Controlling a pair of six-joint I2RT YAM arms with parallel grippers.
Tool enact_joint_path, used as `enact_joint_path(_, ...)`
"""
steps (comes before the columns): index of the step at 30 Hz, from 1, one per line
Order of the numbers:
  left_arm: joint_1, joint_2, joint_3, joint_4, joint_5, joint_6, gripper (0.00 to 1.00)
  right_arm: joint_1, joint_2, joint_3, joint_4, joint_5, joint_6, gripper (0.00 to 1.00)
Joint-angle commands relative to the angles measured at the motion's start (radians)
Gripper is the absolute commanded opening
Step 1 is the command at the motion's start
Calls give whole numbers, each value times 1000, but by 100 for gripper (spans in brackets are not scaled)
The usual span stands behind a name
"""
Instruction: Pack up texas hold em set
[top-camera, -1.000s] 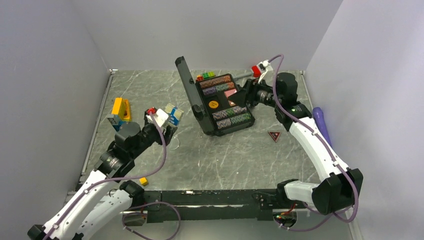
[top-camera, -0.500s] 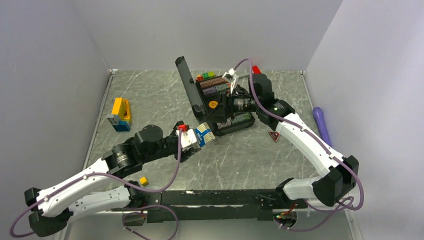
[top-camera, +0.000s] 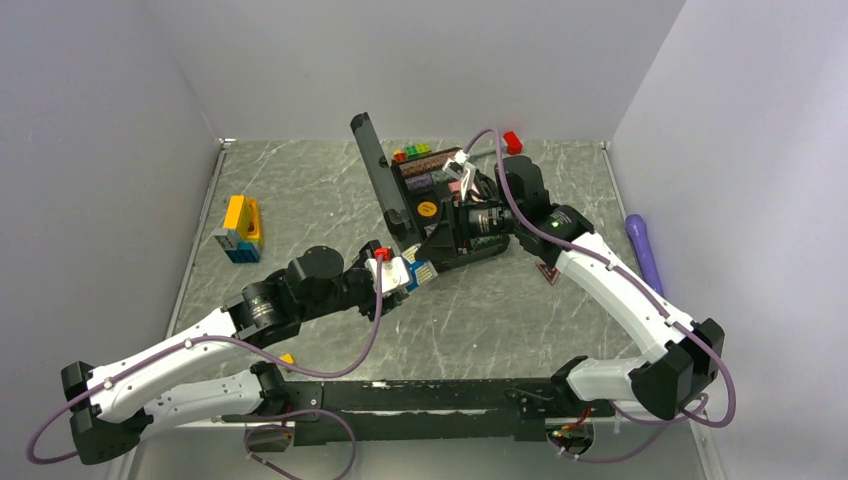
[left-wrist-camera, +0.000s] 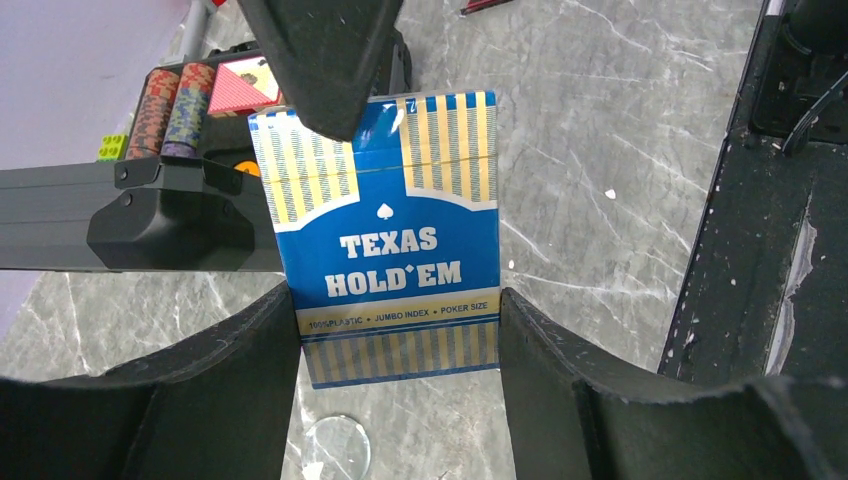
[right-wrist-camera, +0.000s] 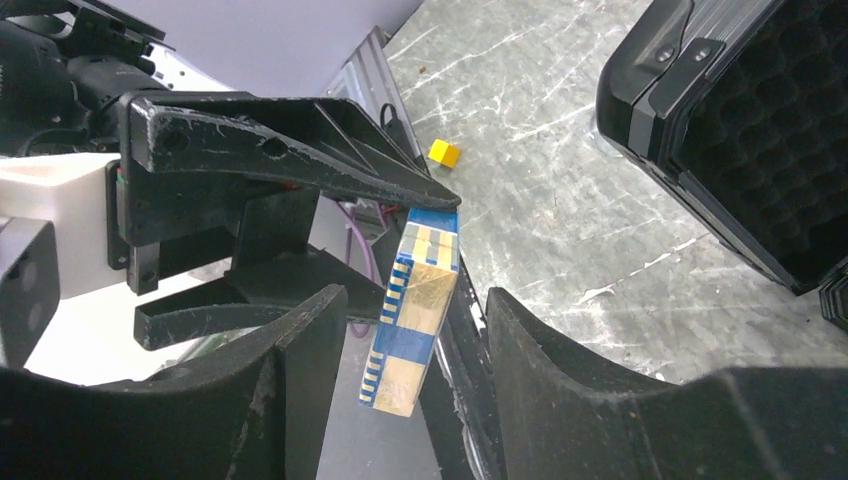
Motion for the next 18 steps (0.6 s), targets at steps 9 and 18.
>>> enact_joint_path(9,-6,-8,65,103,7,14,0,33,-16,-37,25,-41,17,47)
enact_joint_path(18,-6,-21,59,118,-21,-3,37,50,-22,-32,60,-68,37,0)
